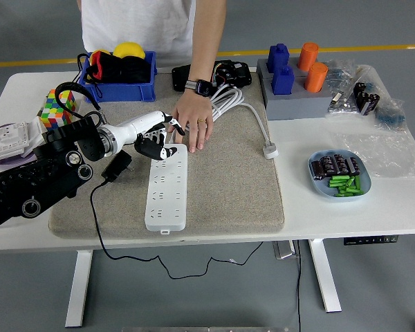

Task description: Pull the plug out,throw it away,press the button

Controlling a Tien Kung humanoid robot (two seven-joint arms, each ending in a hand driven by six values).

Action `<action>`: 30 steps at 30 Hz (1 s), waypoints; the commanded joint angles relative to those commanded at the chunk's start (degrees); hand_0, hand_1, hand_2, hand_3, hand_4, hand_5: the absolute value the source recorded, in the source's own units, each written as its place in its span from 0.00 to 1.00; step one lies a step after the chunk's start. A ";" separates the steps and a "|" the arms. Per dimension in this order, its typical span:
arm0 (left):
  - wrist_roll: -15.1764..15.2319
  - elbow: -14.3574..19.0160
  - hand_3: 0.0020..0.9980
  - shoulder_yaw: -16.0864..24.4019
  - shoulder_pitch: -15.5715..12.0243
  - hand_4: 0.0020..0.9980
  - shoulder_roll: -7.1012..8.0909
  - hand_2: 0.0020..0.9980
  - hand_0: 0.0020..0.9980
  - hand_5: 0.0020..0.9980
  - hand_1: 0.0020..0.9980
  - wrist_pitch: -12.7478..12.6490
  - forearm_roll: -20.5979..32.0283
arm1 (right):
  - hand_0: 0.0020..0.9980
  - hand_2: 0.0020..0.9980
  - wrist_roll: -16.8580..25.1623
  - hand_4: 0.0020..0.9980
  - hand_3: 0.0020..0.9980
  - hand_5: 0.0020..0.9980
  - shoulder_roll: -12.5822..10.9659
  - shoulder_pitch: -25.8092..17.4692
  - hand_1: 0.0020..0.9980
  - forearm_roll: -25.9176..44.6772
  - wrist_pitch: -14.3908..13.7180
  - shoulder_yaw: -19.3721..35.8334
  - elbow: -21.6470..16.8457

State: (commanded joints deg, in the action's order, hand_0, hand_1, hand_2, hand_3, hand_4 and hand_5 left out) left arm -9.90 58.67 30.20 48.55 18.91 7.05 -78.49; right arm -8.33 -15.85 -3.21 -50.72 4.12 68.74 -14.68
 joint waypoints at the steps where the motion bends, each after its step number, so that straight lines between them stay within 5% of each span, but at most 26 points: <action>1: -0.56 -0.47 0.67 -0.35 0.26 0.03 -0.19 0.11 0.02 0.00 0.03 0.46 0.39 | 0.75 0.67 -0.01 0.76 0.67 0.66 -0.01 0.02 0.68 0.02 0.01 -0.08 -0.01; 15: -5.94 -5.31 0.67 -2.38 3.41 0.00 -2.71 0.12 0.02 0.00 0.02 3.85 3.70 | 0.75 0.67 -0.01 0.76 0.67 0.66 -0.36 0.14 0.68 0.43 0.00 -1.20 0.01; 30: -7.53 -9.40 0.67 -6.42 5.40 0.00 -4.01 0.13 0.02 0.00 0.02 4.17 3.09 | 0.75 0.67 -0.02 0.76 0.67 0.66 -0.33 0.02 0.68 0.34 0.00 -1.16 0.04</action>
State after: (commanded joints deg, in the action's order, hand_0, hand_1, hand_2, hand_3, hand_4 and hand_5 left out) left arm -17.43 49.27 23.78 53.95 14.90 11.21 -75.40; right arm -8.36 -16.18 -3.18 -50.38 4.12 67.58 -14.64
